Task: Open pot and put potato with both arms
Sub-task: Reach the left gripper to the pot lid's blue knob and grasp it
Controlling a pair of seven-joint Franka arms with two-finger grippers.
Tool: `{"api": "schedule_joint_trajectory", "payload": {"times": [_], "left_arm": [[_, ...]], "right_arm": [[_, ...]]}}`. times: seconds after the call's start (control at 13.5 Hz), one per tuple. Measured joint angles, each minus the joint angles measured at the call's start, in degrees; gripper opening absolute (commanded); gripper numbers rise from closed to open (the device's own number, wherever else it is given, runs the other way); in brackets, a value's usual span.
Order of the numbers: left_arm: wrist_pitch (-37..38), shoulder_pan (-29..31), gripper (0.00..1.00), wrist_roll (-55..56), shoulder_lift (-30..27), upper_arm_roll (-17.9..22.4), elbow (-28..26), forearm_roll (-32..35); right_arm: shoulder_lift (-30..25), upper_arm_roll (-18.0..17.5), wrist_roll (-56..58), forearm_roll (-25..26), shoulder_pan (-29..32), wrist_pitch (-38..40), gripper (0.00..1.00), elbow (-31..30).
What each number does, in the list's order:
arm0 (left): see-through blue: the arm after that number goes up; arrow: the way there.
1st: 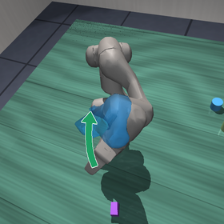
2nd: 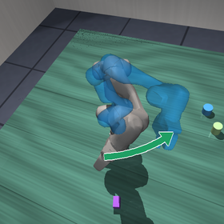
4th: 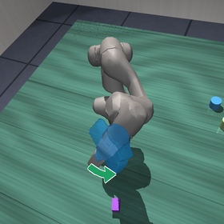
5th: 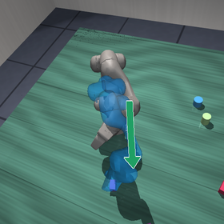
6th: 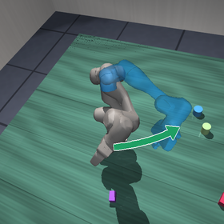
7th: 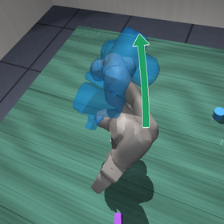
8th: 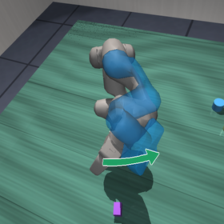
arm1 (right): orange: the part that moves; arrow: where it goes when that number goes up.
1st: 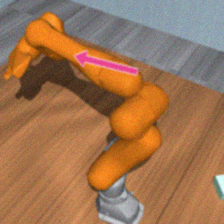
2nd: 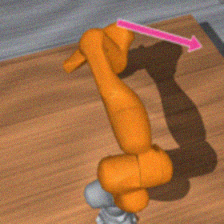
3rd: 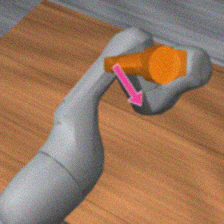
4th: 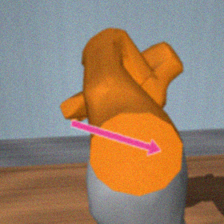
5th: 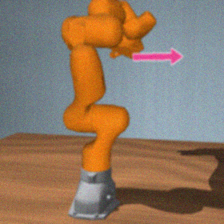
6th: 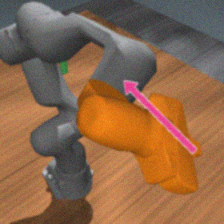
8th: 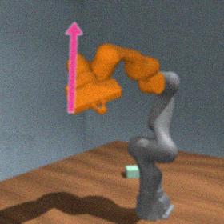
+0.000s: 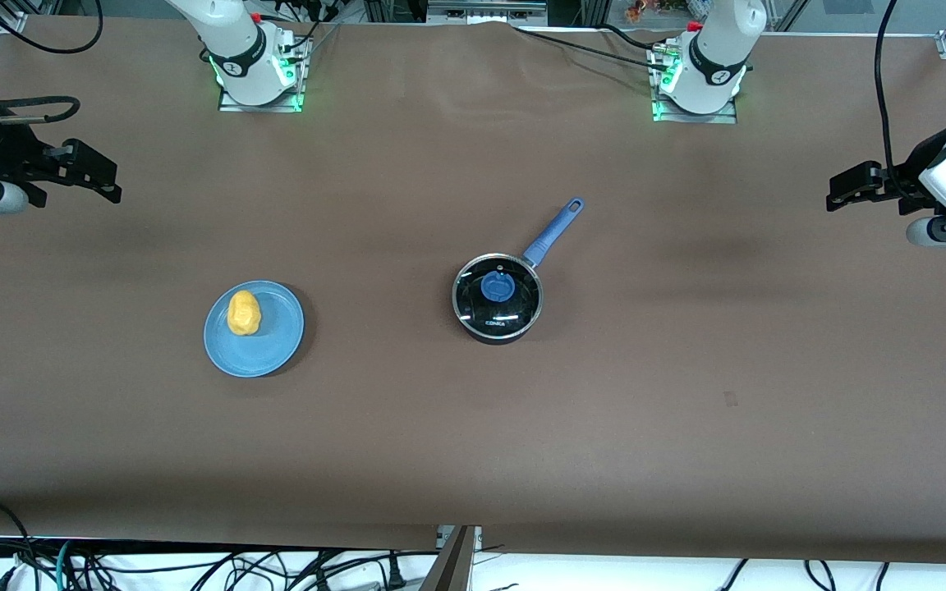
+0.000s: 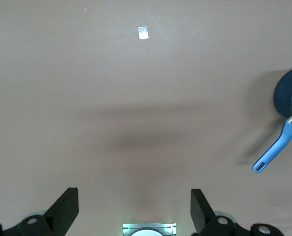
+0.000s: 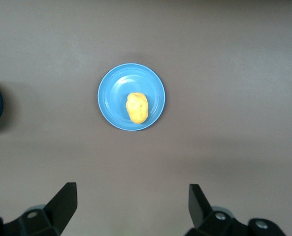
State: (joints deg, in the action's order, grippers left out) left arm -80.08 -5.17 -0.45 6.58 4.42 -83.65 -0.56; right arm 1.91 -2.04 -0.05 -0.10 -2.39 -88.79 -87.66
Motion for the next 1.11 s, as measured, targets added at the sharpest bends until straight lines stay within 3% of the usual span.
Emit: {"api": "schedule_joint_trajectory", "payload": {"times": [0.74,1.11], "left_arm": [[0.0,-0.1,1.0,0.0,0.6,-0.1,0.0,0.0],[-0.5,-2.4,1.0,3.7,3.7,-1.2,0.0,-2.2]], "right_arm": [[0.0,0.0,0.0,0.0,0.0,0.0,1.0,0.0],[0.0,0.1,0.0,0.0,0.0,0.0,1.0,0.0]]}}
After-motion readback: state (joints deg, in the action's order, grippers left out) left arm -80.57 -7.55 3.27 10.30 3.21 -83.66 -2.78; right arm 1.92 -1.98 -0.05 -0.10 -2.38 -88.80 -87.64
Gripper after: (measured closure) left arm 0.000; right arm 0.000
